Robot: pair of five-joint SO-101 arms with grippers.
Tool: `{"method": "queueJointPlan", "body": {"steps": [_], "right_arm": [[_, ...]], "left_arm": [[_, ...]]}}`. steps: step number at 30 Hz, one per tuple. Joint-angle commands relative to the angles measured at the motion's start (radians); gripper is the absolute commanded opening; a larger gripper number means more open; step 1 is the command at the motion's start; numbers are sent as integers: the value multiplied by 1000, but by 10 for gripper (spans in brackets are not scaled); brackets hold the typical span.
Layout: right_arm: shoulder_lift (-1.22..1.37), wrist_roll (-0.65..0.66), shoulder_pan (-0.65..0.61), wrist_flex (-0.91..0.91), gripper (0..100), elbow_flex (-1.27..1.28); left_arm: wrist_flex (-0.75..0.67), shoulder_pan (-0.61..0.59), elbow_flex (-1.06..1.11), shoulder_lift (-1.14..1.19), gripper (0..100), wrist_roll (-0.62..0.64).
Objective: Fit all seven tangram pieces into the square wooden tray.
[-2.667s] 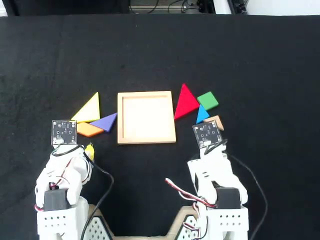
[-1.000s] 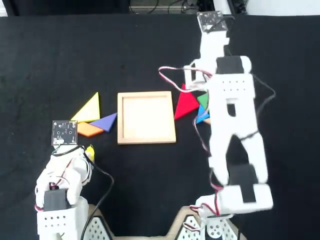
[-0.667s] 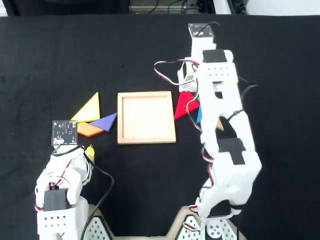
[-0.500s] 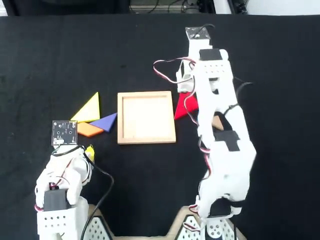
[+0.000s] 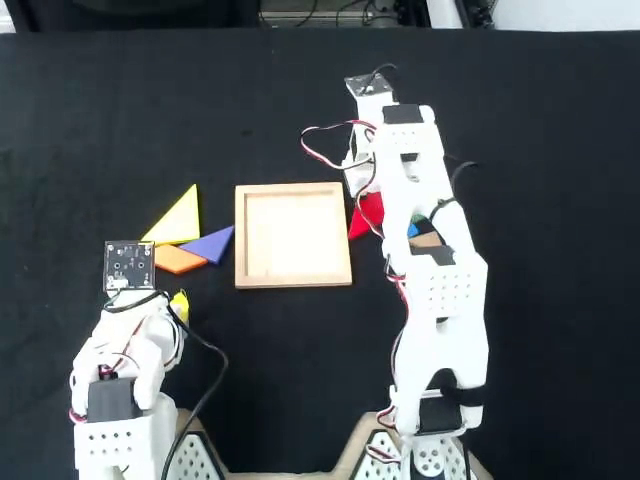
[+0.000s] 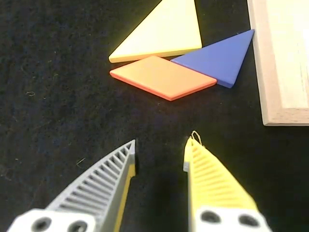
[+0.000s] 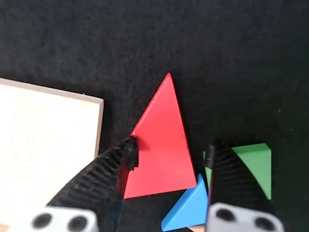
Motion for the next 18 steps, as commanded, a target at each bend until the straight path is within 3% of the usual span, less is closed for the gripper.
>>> {"method": "queueJointPlan", "body": {"steps": [1, 4, 10, 18], "right_arm": [[-1, 77, -35, 5, 221, -48], [1, 132, -63, 26, 207, -39], [1, 367, -91, 169, 190, -39], [-53, 453, -3, 267, 188, -47]], "left_arm": [[5, -10, 18, -8, 170, -11], [5, -10, 18, -8, 170, -11], [5, -10, 18, -8, 170, -11], [6, -10, 18, -8, 170, -11]]}}
